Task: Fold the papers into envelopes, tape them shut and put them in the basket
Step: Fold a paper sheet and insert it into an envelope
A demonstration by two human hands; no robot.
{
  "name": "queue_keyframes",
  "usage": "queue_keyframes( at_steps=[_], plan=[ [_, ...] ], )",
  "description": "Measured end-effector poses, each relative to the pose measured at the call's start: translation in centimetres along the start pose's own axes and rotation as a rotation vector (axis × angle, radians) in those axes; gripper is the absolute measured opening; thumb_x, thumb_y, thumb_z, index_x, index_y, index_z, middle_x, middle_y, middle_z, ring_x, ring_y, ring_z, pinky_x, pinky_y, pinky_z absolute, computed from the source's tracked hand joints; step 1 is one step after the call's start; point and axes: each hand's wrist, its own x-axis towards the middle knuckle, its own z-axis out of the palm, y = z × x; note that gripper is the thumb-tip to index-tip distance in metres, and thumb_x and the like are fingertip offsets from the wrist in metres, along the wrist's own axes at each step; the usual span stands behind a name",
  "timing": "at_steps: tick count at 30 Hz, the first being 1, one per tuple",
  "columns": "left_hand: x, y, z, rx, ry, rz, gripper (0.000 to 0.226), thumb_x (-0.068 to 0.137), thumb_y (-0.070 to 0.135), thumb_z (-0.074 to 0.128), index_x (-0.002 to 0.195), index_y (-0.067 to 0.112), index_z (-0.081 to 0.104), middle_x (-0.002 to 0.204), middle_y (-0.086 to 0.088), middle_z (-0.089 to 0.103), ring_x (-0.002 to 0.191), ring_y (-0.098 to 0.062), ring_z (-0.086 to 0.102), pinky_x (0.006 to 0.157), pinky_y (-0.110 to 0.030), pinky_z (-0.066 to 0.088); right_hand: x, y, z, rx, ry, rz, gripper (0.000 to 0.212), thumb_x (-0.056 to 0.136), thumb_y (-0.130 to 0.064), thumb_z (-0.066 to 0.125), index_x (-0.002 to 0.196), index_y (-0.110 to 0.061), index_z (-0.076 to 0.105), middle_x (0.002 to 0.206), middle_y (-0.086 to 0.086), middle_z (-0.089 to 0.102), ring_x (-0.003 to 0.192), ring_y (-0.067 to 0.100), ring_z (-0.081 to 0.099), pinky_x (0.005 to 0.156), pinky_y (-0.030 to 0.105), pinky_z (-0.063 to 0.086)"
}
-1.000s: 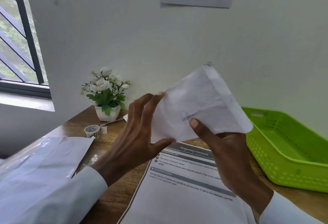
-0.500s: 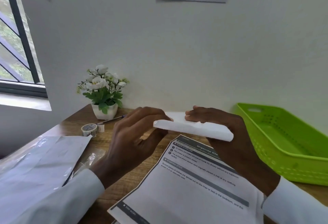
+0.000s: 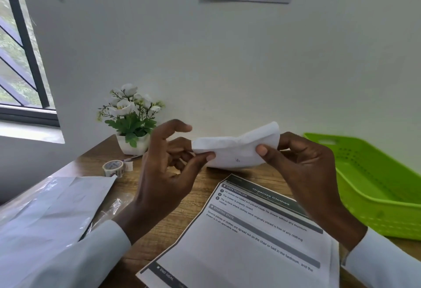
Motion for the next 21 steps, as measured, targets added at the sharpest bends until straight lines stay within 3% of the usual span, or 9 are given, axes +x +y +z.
queue_keyframes(
  at_steps=[3,5,7,10,13,16,21],
  plan=[
    [0.01,-0.24,-0.11,0.117,-0.041,0.172,0.045,0.082,0.014,0.073,0.114,0.025,0.044,0.085,0.012,0.056,0.061,-0.013,0.066,0.046,-0.026,0.052,-0.04,-0.21,0.01,-0.057,0.074,-0.114,0.046,0.075,-0.020,0.084,0.113,-0.032,0.062,0.088,-0.004,0.074,0.079,0.016,0.071,0.074,0.024,0.057],
    [-0.01,-0.40,-0.20,0.195,-0.079,0.279,0.031,0.086,0.008,0.068,0.109,0.015,0.049,0.087,0.009,0.060,0.063,-0.012,0.065,0.048,-0.024,0.051,-0.22,-0.17,-0.05,-0.197,0.088,-0.266,0.057,0.077,-0.017,0.083,0.119,-0.038,0.050,0.100,-0.017,0.069,0.087,0.010,0.069,0.078,0.018,0.054],
    [-0.11,-0.45,-0.27,0.242,-0.105,0.331,0.023,0.088,0.004,0.064,0.107,0.013,0.055,0.082,-0.003,0.067,0.061,-0.020,0.064,0.046,-0.029,0.050,-0.39,-0.17,-0.11,-0.350,0.093,-0.461,0.050,0.080,-0.013,0.079,0.117,-0.035,0.053,0.115,-0.028,0.061,0.098,-0.004,0.064,0.083,0.012,0.050],
    [-0.25,-0.34,-0.31,0.287,-0.116,0.349,0.025,0.089,0.003,0.063,0.111,0.014,0.057,0.082,-0.010,0.068,0.065,-0.017,0.062,0.051,-0.023,0.051,-0.47,0.01,-0.16,-0.403,0.013,-0.629,0.034,0.084,-0.003,0.074,0.113,-0.018,0.063,0.107,-0.012,0.067,0.102,-0.001,0.063,0.086,0.013,0.049],
    [-0.32,-0.27,-0.30,0.305,-0.129,0.371,0.031,0.087,0.001,0.066,0.114,0.013,0.057,0.084,-0.010,0.069,0.071,-0.011,0.060,0.056,-0.016,0.049,-0.36,0.13,-0.16,-0.400,-0.012,-0.632,0.030,0.085,-0.001,0.074,0.112,-0.011,0.068,0.104,-0.004,0.070,0.100,0.006,0.067,0.085,0.017,0.051],
    [-0.37,-0.24,-0.30,0.313,-0.137,0.374,0.036,0.086,0.002,0.068,0.118,0.014,0.056,0.085,-0.012,0.071,0.069,-0.018,0.064,0.052,-0.027,0.052,-0.26,0.05,-0.26,-0.397,-0.013,-0.587,0.025,0.084,-0.001,0.075,0.107,-0.009,0.073,0.101,0.000,0.072,0.096,0.009,0.068,0.083,0.017,0.051],
    [-0.31,-0.19,-0.31,0.296,-0.124,0.344,0.030,0.087,0.008,0.069,0.115,0.013,0.059,0.093,-0.009,0.074,0.073,-0.012,0.066,0.054,-0.025,0.053,0.03,-0.45,-0.30,-0.398,-0.022,-0.514,0.025,0.083,-0.007,0.077,0.107,-0.012,0.073,0.102,-0.008,0.071,0.094,0.002,0.066,0.083,0.014,0.047]
  ],
)
